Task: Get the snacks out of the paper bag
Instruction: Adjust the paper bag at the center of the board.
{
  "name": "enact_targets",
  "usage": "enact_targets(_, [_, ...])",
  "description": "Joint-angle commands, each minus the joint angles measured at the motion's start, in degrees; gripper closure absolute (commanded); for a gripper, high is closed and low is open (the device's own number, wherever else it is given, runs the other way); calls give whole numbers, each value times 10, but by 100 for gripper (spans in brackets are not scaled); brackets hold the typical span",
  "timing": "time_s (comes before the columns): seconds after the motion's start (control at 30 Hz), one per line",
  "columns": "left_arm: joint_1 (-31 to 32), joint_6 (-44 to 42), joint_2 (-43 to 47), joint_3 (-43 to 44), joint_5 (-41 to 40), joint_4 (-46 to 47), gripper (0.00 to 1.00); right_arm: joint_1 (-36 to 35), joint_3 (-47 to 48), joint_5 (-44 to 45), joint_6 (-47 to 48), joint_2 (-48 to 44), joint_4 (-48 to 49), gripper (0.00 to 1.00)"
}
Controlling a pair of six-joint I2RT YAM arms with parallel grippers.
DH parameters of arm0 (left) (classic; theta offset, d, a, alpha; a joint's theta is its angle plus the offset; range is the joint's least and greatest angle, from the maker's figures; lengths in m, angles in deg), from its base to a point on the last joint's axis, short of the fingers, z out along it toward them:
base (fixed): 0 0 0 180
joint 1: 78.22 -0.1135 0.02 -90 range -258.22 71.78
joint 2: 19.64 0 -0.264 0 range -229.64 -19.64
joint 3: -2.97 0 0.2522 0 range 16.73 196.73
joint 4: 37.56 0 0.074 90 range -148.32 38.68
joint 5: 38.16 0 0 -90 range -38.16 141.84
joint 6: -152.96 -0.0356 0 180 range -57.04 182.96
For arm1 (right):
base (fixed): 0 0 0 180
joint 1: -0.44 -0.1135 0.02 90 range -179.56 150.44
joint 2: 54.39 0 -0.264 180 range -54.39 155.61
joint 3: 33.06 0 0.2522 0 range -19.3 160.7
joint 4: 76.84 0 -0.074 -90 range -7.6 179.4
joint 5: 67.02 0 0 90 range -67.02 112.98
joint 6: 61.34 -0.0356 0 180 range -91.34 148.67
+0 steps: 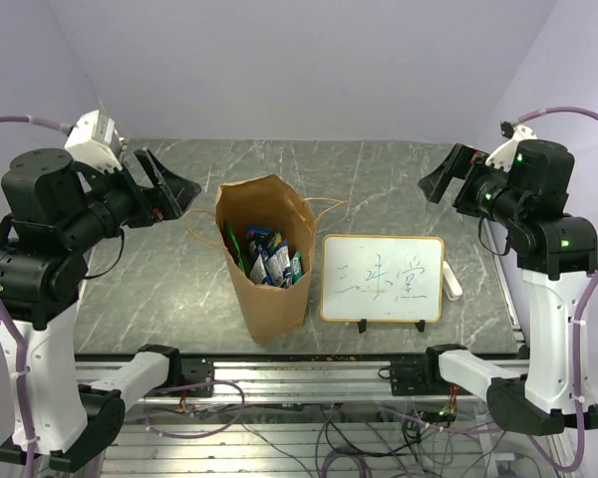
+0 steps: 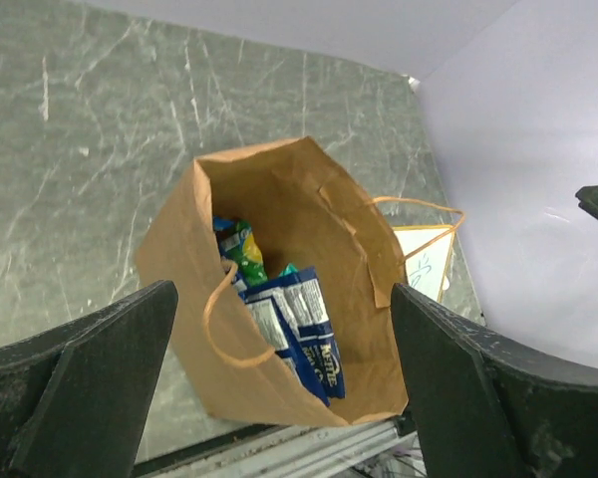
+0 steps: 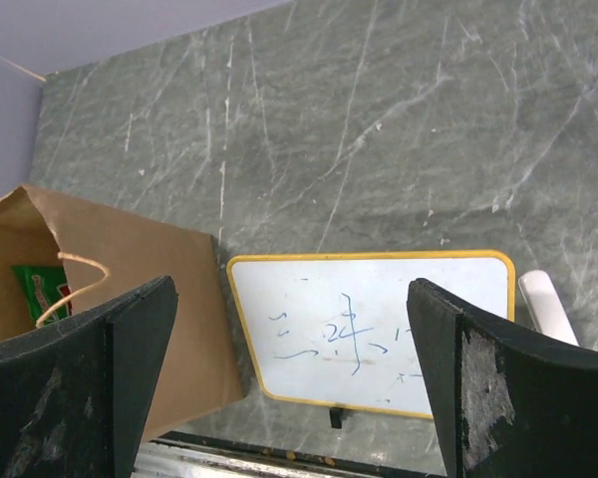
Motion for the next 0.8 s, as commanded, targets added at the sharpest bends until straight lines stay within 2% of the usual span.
enact_targets(0.0, [9, 33, 15, -17, -49, -54, 1, 14, -13, -4, -15, -2, -7, 0])
enact_targets(0.17, [14, 50, 22, -24, -120, -119, 1, 22, -47, -18, -37, -9, 15, 0])
enact_targets(0.27, [16, 55, 30, -34, -140, -143, 1, 25, -88, -49, -51, -25, 49, 0])
enact_targets(0.37, [17, 71, 46, -52, -153, -159, 1, 27, -122, -44, -72, -45, 73, 0])
enact_targets(0.5, [18, 89, 76, -86, -177, -174, 1, 28, -135, -60, -107, -40, 90, 0])
enact_targets(0.6, [20, 102, 95, -114, -190, -181, 1, 29, -147, -112, -142, -28, 116, 0])
enact_targets(0.77, [21, 114, 104, -154, -166, -170, 1, 29, -207, -229, -223, -25, 223, 0])
